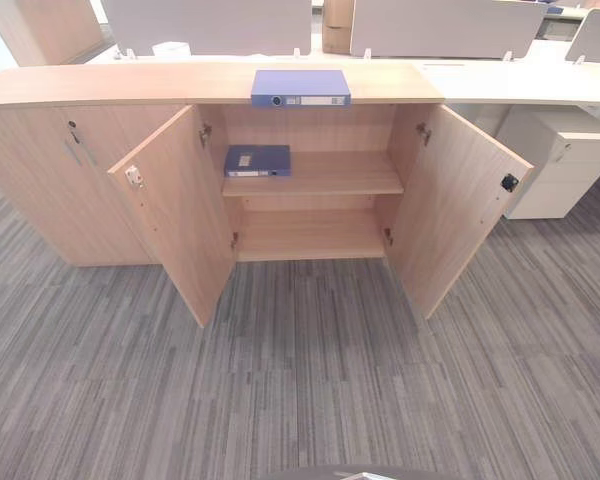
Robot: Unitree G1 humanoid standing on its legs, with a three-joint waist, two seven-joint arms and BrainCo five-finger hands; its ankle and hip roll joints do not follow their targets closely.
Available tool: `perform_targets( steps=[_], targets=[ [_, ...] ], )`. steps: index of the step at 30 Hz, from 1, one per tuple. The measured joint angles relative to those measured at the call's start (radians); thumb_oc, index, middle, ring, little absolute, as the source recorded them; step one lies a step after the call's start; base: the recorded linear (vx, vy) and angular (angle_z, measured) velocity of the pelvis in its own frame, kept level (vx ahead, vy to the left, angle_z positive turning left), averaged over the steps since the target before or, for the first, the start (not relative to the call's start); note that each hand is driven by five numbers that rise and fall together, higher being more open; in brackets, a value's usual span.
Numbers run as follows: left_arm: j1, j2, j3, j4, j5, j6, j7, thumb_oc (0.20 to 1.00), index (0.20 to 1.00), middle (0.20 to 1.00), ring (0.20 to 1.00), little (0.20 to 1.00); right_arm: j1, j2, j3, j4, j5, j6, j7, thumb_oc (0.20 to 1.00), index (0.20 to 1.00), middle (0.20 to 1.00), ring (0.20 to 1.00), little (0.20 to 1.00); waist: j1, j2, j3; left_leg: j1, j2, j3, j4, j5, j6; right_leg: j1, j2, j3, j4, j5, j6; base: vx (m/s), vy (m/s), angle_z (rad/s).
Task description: Put the empty folder in the office cabinet
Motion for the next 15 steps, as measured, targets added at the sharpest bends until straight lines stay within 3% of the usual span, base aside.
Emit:
perform_targets(
  steps=[15],
  targets=[
    [0.003, 0.002, 0.001, 0.000, -0.011, -0.007, 0.000, 1.000, 1.000, 1.000, 1.000, 1.000, 0.008, -0.001, 0.004, -0.033, -0.018, -0.001, -0.001, 1.000, 1.000, 1.000, 1.000, 1.000, 0.001, -0.003, -0.002, 0.002, 0.000, 0.003, 0.000, 0.000, 0.000, 0.000, 0.000, 0.007, 0.000, 0.001, 0.001, 0.00, 0.000, 0.00]
  ],
)
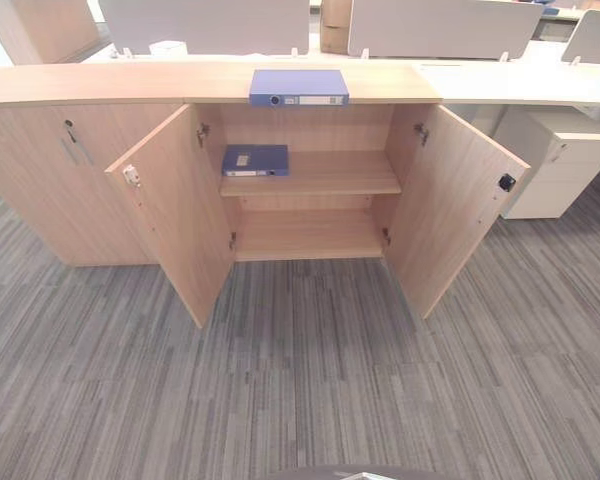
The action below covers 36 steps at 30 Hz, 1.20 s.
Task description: Put the empty folder in the office cabinet
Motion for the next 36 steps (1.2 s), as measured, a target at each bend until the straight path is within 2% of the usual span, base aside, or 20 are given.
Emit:
perform_targets(
  steps=[36],
  targets=[
    [0.003, 0.006, 0.001, 0.000, -0.030, 0.000, -0.006, 1.000, 1.000, 1.000, 1.000, 1.000, -0.002, 0.000, 0.022, -0.011, 0.000, 0.000, 0.001, 1.000, 1.000, 1.000, 1.000, 1.000, 0.009, -0.005, 0.005, -0.001, 0.002, 0.000, 0.000, 0.000, -0.001, 0.000, 0.002, 0.001, -0.001, 0.000, 0.001, 0.00, -0.007, 0.00]
  ],
)
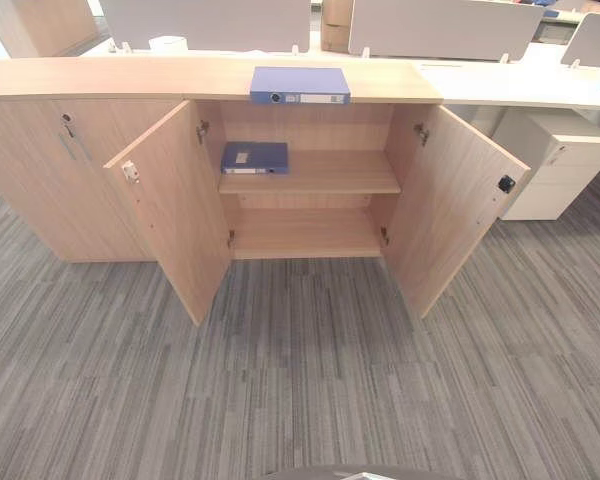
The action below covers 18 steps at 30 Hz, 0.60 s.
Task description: Put the empty folder in the office cabinet
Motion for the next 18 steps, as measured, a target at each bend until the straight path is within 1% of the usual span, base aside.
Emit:
perform_targets(
  steps=[4, 5, 6, 7, 8, 9, 10, 11, 12, 13, 14, 15, 16, 17, 18],
  targets=[
    [0.002, 0.004, 0.012, -0.001, -0.016, 0.000, 0.000, 1.000, 1.000, 1.000, 1.000, 1.000, 0.002, -0.005, 0.019, -0.032, 0.000, 0.006, 0.001, 1.000, 1.000, 1.000, 1.000, 1.000, 0.002, -0.003, 0.006, -0.009, 0.005, -0.003, 0.003, 0.002, -0.004, -0.005, 0.004, -0.003, 0.001, -0.005, 0.002, -0.06, -0.086, 0.03],
    [-0.002, 0.007, 0.011, -0.001, -0.016, 0.000, 0.000, 1.000, 1.000, 1.000, 1.000, 1.000, -0.003, -0.004, 0.021, -0.037, 0.000, 0.006, 0.001, 1.000, 1.000, 1.000, 1.000, 1.000, 0.002, -0.008, 0.009, -0.024, 0.007, -0.002, 0.013, -0.001, -0.008, -0.017, 0.005, -0.002, 0.003, -0.004, 0.001, -0.19, -0.104, -0.02],
    [-0.004, 0.006, 0.012, -0.003, -0.018, 0.000, 0.001, 1.000, 1.000, 1.000, 1.000, 1.000, -0.007, -0.005, 0.021, -0.041, 0.000, 0.007, 0.005, 1.000, 1.000, 1.000, 1.000, 1.000, 0.003, -0.010, 0.016, -0.034, 0.012, -0.001, 0.024, 0.010, -0.027, -0.026, 0.019, -0.007, 0.012, -0.001, -0.004, -0.22, -0.138, 0.07],
    [-0.018, 0.014, 0.035, -0.010, -0.026, -0.003, 0.001, 1.000, 1.000, 1.000, 1.000, 1.000, -0.011, -0.008, 0.018, -0.082, 0.000, 0.010, 0.006, 1.000, 1.000, 1.000, 1.000, 1.000, 0.002, -0.020, 0.026, -0.140, 0.025, -0.009, 0.162, -0.018, -0.069, -0.106, 0.021, -0.039, 0.094, -0.018, -0.039, -0.08, -0.084, 0.11],
    [-0.056, 0.035, 0.033, -0.013, -0.040, -0.010, 0.001, 1.000, 1.000, 1.000, 1.000, 1.000, -0.034, -0.005, 0.022, -0.097, 0.000, 0.003, 0.009, 1.000, 1.000, 1.000, 1.000, 1.000, 0.016, -0.057, 0.073, -0.225, 0.018, -0.019, 0.304, -0.017, -0.095, -0.152, -0.002, -0.036, 0.122, -0.026, -0.059, -0.10, -0.104, 0.05],
    [-0.074, 0.036, 0.037, 0.001, -0.046, -0.011, 0.001, 1.000, 1.000, 1.000, 1.000, 1.000, -0.051, -0.010, 0.020, -0.101, 0.001, 0.004, 0.015, 1.000, 1.000, 1.000, 1.000, 1.000, 0.035, -0.053, 0.107, -0.262, 0.026, -0.031, 0.394, -0.017, -0.096, -0.148, 0.001, -0.028, 0.126, -0.026, -0.062, -0.05, -0.075, -0.10],
    [-0.079, 0.028, 0.036, 0.001, -0.047, -0.010, 0.001, 1.000, 1.000, 1.000, 1.000, 1.000, -0.062, -0.015, 0.017, -0.107, 0.001, 0.003, 0.016, 1.000, 1.000, 1.000, 1.000, 1.000, 0.043, -0.041, 0.126, -0.337, 0.039, -0.053, 0.528, -0.015, -0.102, -0.152, 0.009, -0.029, 0.129, -0.018, -0.077, 0.13, -0.016, -0.04],
    [-0.089, 0.018, 0.030, 0.001, -0.056, -0.011, 0.002, 1.000, 1.000, 1.000, 1.000, 1.000, -0.080, -0.020, 0.016, -0.105, 0.002, 0.003, 0.016, 1.000, 1.000, 1.000, 1.000, 1.000, 0.046, -0.035, 0.151, -0.414, 0.045, -0.084, 0.650, 0.012, -0.137, -0.138, 0.009, -0.032, 0.130, -0.021, -0.087, 0.20, 0.022, 0.06],
    [-0.092, 0.009, 0.029, 0.002, -0.056, -0.011, 0.001, 1.000, 1.000, 1.000, 1.000, 1.000, -0.091, -0.028, 0.016, -0.108, 0.002, 0.004, 0.016, 1.000, 1.000, 1.000, 1.000, 1.000, 0.054, -0.022, 0.172, -0.460, 0.049, -0.096, 0.680, 0.015, -0.148, -0.136, 0.008, -0.029, 0.128, -0.022, -0.110, 0.19, 0.028, 0.11],
    [-0.092, 0.009, 0.029, 0.002, -0.056, -0.011, 0.001, 1.000, 1.000, 1.000, 1.000, 1.000, -0.091, -0.028, 0.016, -0.108, 0.002, 0.004, 0.016, 1.000, 1.000, 1.000, 1.000, 1.000, 0.054, -0.022, 0.172, -0.460, 0.049, -0.096, 0.680, 0.015, -0.148, -0.136, 0.008, -0.029, 0.128, -0.022, -0.110, 0.20, 0.076, 0.16],
    [-0.094, -0.018, 0.031, 0.019, -0.056, -0.014, 0.005, 1.000, 1.000, 1.000, 1.000, 1.000, -0.101, -0.049, 0.017, -0.118, 0.004, 0.006, 0.018, 1.000, 1.000, 1.000, 1.000, 1.000, 0.064, 0.000, 0.191, -0.481, 0.056, -0.081, 0.420, 0.024, -0.149, -0.131, 0.005, -0.024, 0.091, -0.026, -0.131, 0.15, 0.058, 0.21],
    [-0.089, -0.031, 0.027, 0.035, -0.055, -0.013, 0.003, 1.000, 1.000, 1.000, 1.000, 1.000, -0.108, -0.062, 0.017, -0.118, 0.006, 0.006, 0.018, 1.000, 1.000, 1.000, 1.000, 1.000, 0.067, 0.023, 0.205, -0.491, 0.064, -0.087, 0.298, 0.042, -0.154, -0.123, 0.013, -0.024, 0.079, -0.016, -0.146, 0.22, 0.087, 0.22],
    [-0.079, -0.046, 0.025, 0.040, -0.054, -0.010, 0.002, 1.000, 1.000, 1.000, 1.000, 1.000, -0.110, -0.072, 0.017, -0.119, 0.012, 0.006, 0.016, 1.000, 1.000, 1.000, 1.000, 1.000, 0.072, 0.044, 0.220, -0.497, 0.079, -0.095, 0.216, 0.074, -0.174, -0.109, 0.026, -0.023, 0.070, -0.014, -0.149, 0.26, 0.100, 0.01],
    [-0.075, -0.055, 0.026, 0.039, -0.055, -0.010, 0.001, 1.000, 1.000, 1.000, 1.000, 1.000, -0.110, -0.083, 0.014, -0.118, 0.023, 0.007, 0.014, 1.000, 1.000, 1.000, 1.000, 1.000, 0.081, 0.065, 0.228, -0.493, 0.091, -0.098, 0.178, 0.089, -0.178, -0.100, 0.033, -0.023, 0.066, -0.009, -0.156, 0.37, 0.153, -0.12],
    [-0.057, -0.061, 0.026, 0.041, -0.055, -0.006, 0.001, 1.000, 1.000, 1.000, 1.000, 1.000, -0.110, -0.095, 0.014, -0.120, 0.034, 0.007, 0.014, 1.000, 1.000, 1.000, 1.000, 1.000, 0.097, 0.084, 0.232, -0.508, 0.110, -0.097, 0.146, 0.113, -0.207, -0.088, 0.041, -0.021, 0.072, -0.008, -0.157, 0.30, 0.123, -0.20]
  ],
)
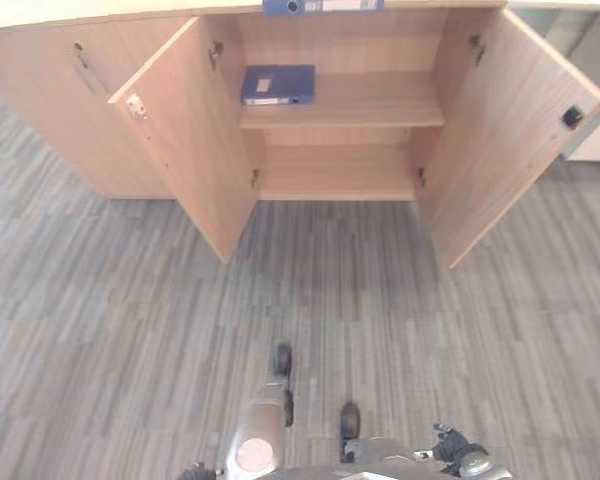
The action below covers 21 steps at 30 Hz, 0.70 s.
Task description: Put the empty folder in the office cabinet
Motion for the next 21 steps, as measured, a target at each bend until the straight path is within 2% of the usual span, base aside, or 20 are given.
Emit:
perform_targets(
  steps=[1, 2, 3, 5, 7, 8, 9, 10, 11, 12, 13, 14, 15, 16, 17, 18, 19, 21],
  targets=[
    [0.016, 0.002, 0.003, -0.004, 0.000, -0.003, 0.001, 1.000, 1.000, 1.000, 1.000, 1.000, 0.003, -0.007, -0.005, -0.009, 0.007, -0.002, 0.000, 1.000, 1.000, 1.000, 1.000, 1.000, 0.011, 0.010, -0.003, -0.007, 0.017, 0.023, -0.074, 0.016, -0.026, -0.004, 0.006, 0.002, -0.002, -0.003, 0.005, 0.22, 0.107, -0.27],
    [0.018, 0.006, 0.006, 0.002, 0.000, -0.002, 0.005, 1.000, 1.000, 1.000, 1.000, 1.000, 0.007, -0.009, -0.015, -0.016, 0.007, -0.005, 0.001, 1.000, 1.000, 1.000, 1.000, 1.000, 0.026, 0.013, 0.000, -0.002, 0.032, 0.065, -0.141, 0.016, -0.021, -0.013, 0.007, 0.007, -0.001, -0.005, 0.008, 0.22, 0.119, -0.40],
    [0.018, 0.010, 0.006, 0.003, 0.000, -0.001, 0.009, 1.000, 1.000, 1.000, 1.000, 1.000, -0.001, -0.006, -0.024, -0.029, 0.007, -0.010, 0.001, 1.000, 1.000, 1.000, 1.000, 1.000, 0.044, 0.010, 0.009, -0.011, 0.040, 0.099, -0.142, 0.015, -0.016, 0.009, 0.003, 0.042, -0.008, -0.006, 0.008, 0.35, 0.196, -0.34],
    [0.022, 0.009, 0.012, -0.002, 0.000, -0.002, 0.009, 1.000, 1.000, 1.000, 1.000, 1.000, 0.001, -0.005, -0.032, -0.025, 0.007, -0.011, 0.002, 1.000, 1.000, 1.000, 1.000, 1.000, 0.045, 0.011, 0.009, 0.020, 0.050, 0.135, -0.156, 0.017, -0.012, 0.061, 0.005, 0.060, -0.029, -0.009, 0.013, 0.41, 0.221, -0.21],
    [0.024, 0.010, 0.013, -0.004, 0.002, -0.005, 0.009, 1.000, 1.000, 1.000, 1.000, 1.000, 0.000, -0.002, -0.039, -0.017, 0.007, -0.019, 0.002, 1.000, 1.000, 1.000, 1.000, 1.000, 0.057, 0.017, -0.003, 0.066, 0.081, 0.152, -0.146, 0.017, -0.012, 0.073, 0.010, 0.112, 0.007, -0.059, 0.054, 0.56, 0.294, -0.65],
    [0.019, 0.010, 0.014, -0.002, 0.003, -0.004, 0.009, 1.000, 1.000, 1.000, 1.000, 1.000, -0.004, -0.001, -0.041, -0.017, 0.007, -0.021, 0.002, 1.000, 1.000, 1.000, 1.000, 1.000, 0.059, 0.013, -0.024, 0.067, 0.091, 0.152, -0.122, 0.017, -0.011, 0.068, 0.006, 0.144, 0.016, -0.089, 0.058, 0.66, 0.343, -0.95],
    [0.018, 0.012, 0.017, -0.002, 0.004, -0.004, 0.009, 1.000, 1.000, 1.000, 1.000, 1.000, 0.005, -0.001, -0.041, -0.016, 0.007, -0.019, 0.004, 1.000, 1.000, 1.000, 1.000, 1.000, 0.066, 0.006, -0.043, 0.083, 0.091, 0.152, -0.115, 0.017, -0.001, 0.075, -0.012, 0.169, 0.012, -0.104, 0.076, 0.68, 0.369, -0.85],
    [0.021, 0.012, 0.041, -0.001, 0.018, -0.004, 0.010, 1.000, 1.000, 1.000, 1.000, 1.000, 0.026, 0.009, -0.046, -0.008, 0.004, -0.019, 0.006, 1.000, 1.000, 1.000, 1.000, 1.000, 0.070, 0.004, -0.058, 0.124, 0.086, 0.156, -0.088, -0.001, 0.027, 0.105, -0.038, 0.195, -0.001, -0.126, 0.079, 0.50, 0.255, -0.89],
    [0.039, 0.015, 0.071, 0.007, 0.022, -0.003, 0.013, 1.000, 1.000, 1.000, 1.000, 1.000, 0.045, 0.014, -0.043, 0.017, 0.004, -0.025, 0.004, 1.000, 1.000, 1.000, 1.000, 1.000, 0.065, -0.030, -0.108, 0.144, 0.062, 0.181, -0.055, 0.017, 0.078, 0.118, -0.089, 0.202, -0.006, -0.169, 0.100, 0.48, 0.244, -0.70],
    [0.031, 0.033, 0.070, 0.014, 0.022, -0.004, 0.016, 1.000, 1.000, 1.000, 1.000, 1.000, 0.067, 0.032, -0.038, 0.027, 0.004, -0.018, 0.008, 1.000, 1.000, 1.000, 1.000, 1.000, 0.060, -0.074, -0.138, 0.160, 0.020, 0.220, -0.030, 0.030, 0.121, 0.133, -0.148, 0.201, 0.002, -0.195, 0.112, 0.43, 0.219, -0.53],
    [0.008, 0.058, 0.072, -0.002, 0.026, -0.007, 0.020, 1.000, 1.000, 1.000, 1.000, 1.000, 0.069, 0.058, -0.037, 0.049, 0.004, -0.019, 0.015, 1.000, 1.000, 1.000, 1.000, 1.000, 0.058, -0.114, -0.141, 0.171, -0.012, 0.243, -0.009, -0.012, 0.162, 0.123, -0.179, 0.184, 0.058, -0.181, 0.150, 0.24, 0.131, -0.19],
    [-0.009, 0.078, 0.071, -0.006, 0.035, -0.011, 0.021, 1.000, 1.000, 1.000, 1.000, 1.000, 0.065, 0.077, -0.037, 0.054, 0.004, -0.019, 0.015, 1.000, 1.000, 1.000, 1.000, 1.000, 0.041, -0.130, -0.147, 0.177, -0.024, 0.243, 0.001, -0.031, 0.177, 0.114, -0.182, 0.168, 0.108, -0.160, 0.185, 0.36, 0.248, -0.08],
    [-0.031, 0.092, 0.070, -0.015, 0.041, -0.020, 0.025, 1.000, 1.000, 1.000, 1.000, 1.000, 0.068, 0.099, -0.031, 0.055, 0.004, -0.024, 0.015, 1.000, 1.000, 1.000, 1.000, 1.000, 0.029, -0.133, -0.153, 0.191, -0.028, 0.253, 0.000, -0.036, 0.197, 0.091, -0.189, 0.156, 0.198, -0.164, 0.218, 0.29, 0.235, 0.05],
    [-0.039, 0.103, 0.070, -0.024, 0.041, -0.035, 0.028, 1.000, 1.000, 1.000, 1.000, 1.000, 0.066, 0.110, -0.023, 0.051, 0.002, -0.028, 0.016, 1.000, 1.000, 1.000, 1.000, 1.000, 0.027, -0.145, -0.170, 0.216, -0.037, 0.251, 0.007, -0.098, 0.203, 0.076, -0.185, 0.162, 0.265, -0.144, 0.235, 0.36, 0.322, -0.10],
    [-0.049, 0.118, 0.064, -0.014, 0.041, -0.034, 0.027, 1.000, 1.000, 1.000, 1.000, 1.000, 0.054, 0.116, -0.012, 0.059, -0.005, -0.025, 0.017, 1.000, 1.000, 1.000, 1.000, 1.000, 0.025, -0.145, -0.177, 0.232, -0.045, 0.268, 0.005, -0.108, 0.210, 0.052, -0.193, 0.178, 0.357, -0.084, 0.291, 0.21, 0.249, -0.31],
    [-0.050, 0.124, 0.038, -0.018, 0.041, -0.024, 0.028, 1.000, 1.000, 1.000, 1.000, 1.000, 0.035, 0.115, 0.001, 0.062, -0.007, -0.026, 0.016, 1.000, 1.000, 1.000, 1.000, 1.000, 0.026, -0.154, -0.194, 0.249, -0.058, 0.289, -0.018, -0.123, 0.216, -0.022, -0.206, 0.166, 0.499, -0.024, 0.333, 0.23, 0.283, -0.38],
    [-0.057, 0.124, 0.008, -0.015, 0.040, -0.021, 0.029, 1.000, 1.000, 1.000, 1.000, 1.000, 0.008, 0.109, 0.002, 0.058, -0.010, -0.028, 0.013, 1.000, 1.000, 1.000, 1.000, 1.000, 0.015, -0.147, -0.193, 0.268, -0.071, 0.289, -0.036, -0.120, 0.239, -0.085, -0.215, 0.151, 0.594, 0.041, 0.332, 0.16, 0.195, -0.28],
    [-0.057, 0.124, 0.008, -0.015, 0.040, -0.021, 0.029, 1.000, 1.000, 1.000, 1.000, 1.000, 0.008, 0.109, 0.002, 0.058, -0.010, -0.028, 0.013, 1.000, 1.000, 1.000, 1.000, 1.000, 0.015, -0.147, -0.193, 0.268, -0.071, 0.289, -0.036, -0.120, 0.239, -0.085, -0.215, 0.151, 0.594, 0.041, 0.332, 0.09, 0.094, 0.01]
  ],
)
